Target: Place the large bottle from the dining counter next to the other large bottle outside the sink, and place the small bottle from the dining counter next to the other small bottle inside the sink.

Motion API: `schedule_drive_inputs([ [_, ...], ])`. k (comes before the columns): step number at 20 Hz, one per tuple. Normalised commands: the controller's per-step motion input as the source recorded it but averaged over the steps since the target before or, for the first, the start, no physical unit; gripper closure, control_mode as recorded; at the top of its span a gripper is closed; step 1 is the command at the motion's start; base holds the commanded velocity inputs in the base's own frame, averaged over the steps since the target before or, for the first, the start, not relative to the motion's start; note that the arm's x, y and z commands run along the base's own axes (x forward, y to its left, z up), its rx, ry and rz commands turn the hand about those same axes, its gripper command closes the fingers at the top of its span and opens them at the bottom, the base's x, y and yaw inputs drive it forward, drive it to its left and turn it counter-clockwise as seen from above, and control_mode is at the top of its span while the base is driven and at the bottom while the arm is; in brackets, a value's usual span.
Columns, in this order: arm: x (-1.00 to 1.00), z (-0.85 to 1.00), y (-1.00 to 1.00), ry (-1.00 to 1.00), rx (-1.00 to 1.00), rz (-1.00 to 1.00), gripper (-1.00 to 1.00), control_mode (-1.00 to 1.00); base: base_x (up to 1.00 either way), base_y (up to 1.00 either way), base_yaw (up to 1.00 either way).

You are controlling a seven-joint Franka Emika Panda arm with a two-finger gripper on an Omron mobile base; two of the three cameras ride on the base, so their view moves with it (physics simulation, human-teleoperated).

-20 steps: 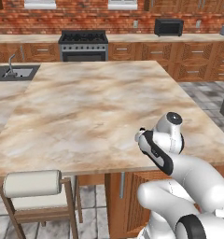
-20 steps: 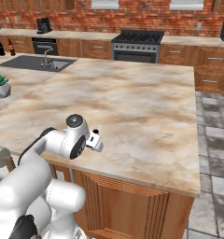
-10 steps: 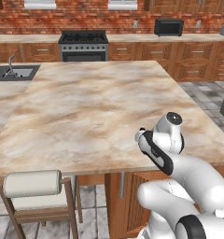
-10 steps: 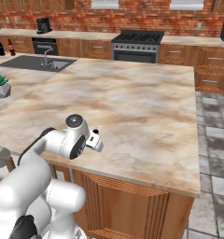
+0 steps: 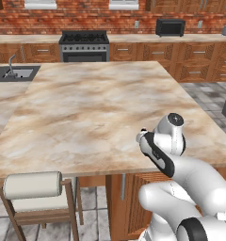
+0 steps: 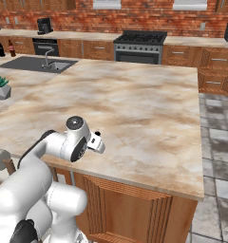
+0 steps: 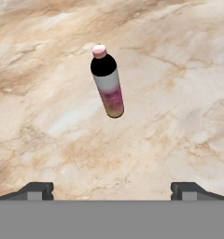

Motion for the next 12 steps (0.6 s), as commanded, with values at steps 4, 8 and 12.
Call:
schedule_drive_inputs([
  [4, 0.00, 0.00, 0.00, 0.00, 0.00, 0.00, -1.00, -1.00, 0.00, 0.00, 0.00],
  [8, 0.00, 0.00, 0.00, 0.00, -0.02, 0.00, -1.00, -1.00, 0.00, 0.00, 0.00],
  [12, 0.00, 0.00, 0.03, 0.00, -0.09, 0.00, -1.00, -1.00, 0.00, 0.00, 0.00],
])
